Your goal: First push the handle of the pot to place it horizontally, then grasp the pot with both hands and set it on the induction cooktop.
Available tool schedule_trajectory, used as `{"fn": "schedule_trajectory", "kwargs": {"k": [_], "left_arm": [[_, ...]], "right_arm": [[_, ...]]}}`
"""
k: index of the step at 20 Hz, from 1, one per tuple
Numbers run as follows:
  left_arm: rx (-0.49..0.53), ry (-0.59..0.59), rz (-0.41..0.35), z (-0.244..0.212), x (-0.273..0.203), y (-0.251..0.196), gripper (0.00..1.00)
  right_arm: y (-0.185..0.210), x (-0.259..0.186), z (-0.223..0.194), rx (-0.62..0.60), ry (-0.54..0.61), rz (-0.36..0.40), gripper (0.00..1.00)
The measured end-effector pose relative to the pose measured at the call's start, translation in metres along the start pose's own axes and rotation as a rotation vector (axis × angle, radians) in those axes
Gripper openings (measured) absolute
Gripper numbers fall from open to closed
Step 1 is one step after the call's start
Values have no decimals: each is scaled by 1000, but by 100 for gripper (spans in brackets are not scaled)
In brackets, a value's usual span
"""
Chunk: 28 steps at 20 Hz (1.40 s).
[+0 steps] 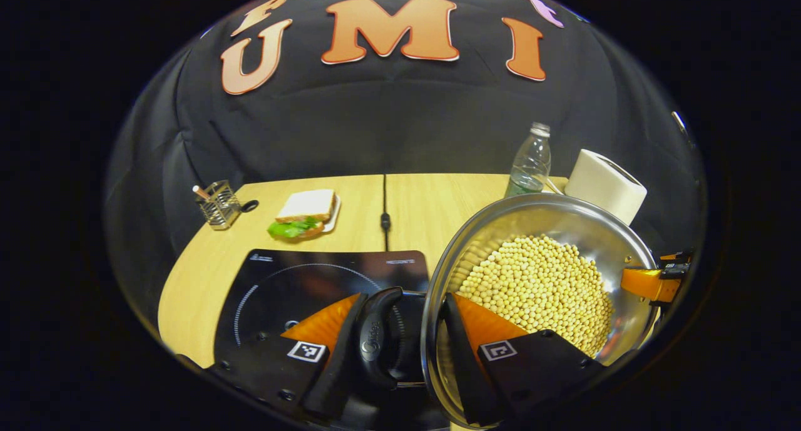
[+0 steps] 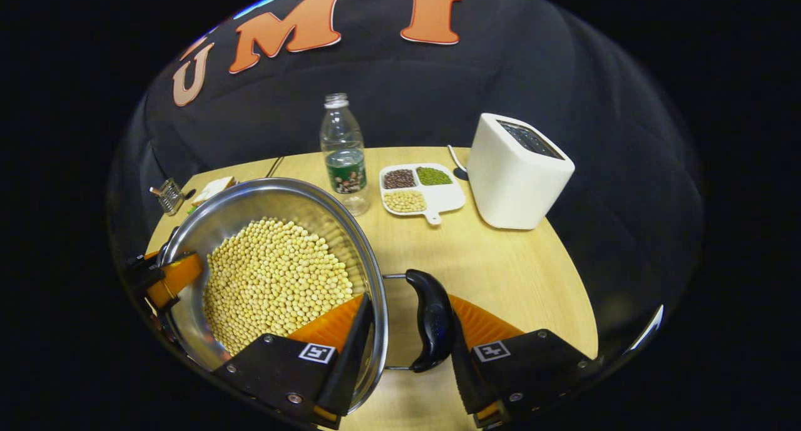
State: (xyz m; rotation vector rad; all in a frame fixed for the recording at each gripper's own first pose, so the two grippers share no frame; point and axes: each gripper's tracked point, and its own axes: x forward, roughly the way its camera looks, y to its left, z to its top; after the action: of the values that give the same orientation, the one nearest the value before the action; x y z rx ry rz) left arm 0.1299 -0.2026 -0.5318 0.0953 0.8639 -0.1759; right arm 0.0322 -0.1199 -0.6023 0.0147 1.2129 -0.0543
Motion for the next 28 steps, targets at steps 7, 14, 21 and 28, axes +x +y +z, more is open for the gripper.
{"fn": "schedule_trajectory", "kwargs": {"k": [7,14,21,28], "left_arm": [[-18,-22,63,11,-40,84,75],[-59,-21,123,12,-59,153,75],[-76,-36,173,19,-87,154,75],[-90,-51,203,11,-89,147,72]], "right_arm": [[0,12,6,-47,-33,59,66],[-4,19,15,-101,-36,115,65],[-15,16,27,-117,-38,154,65],[-13,25,28,-133,-45,179,65]]}}
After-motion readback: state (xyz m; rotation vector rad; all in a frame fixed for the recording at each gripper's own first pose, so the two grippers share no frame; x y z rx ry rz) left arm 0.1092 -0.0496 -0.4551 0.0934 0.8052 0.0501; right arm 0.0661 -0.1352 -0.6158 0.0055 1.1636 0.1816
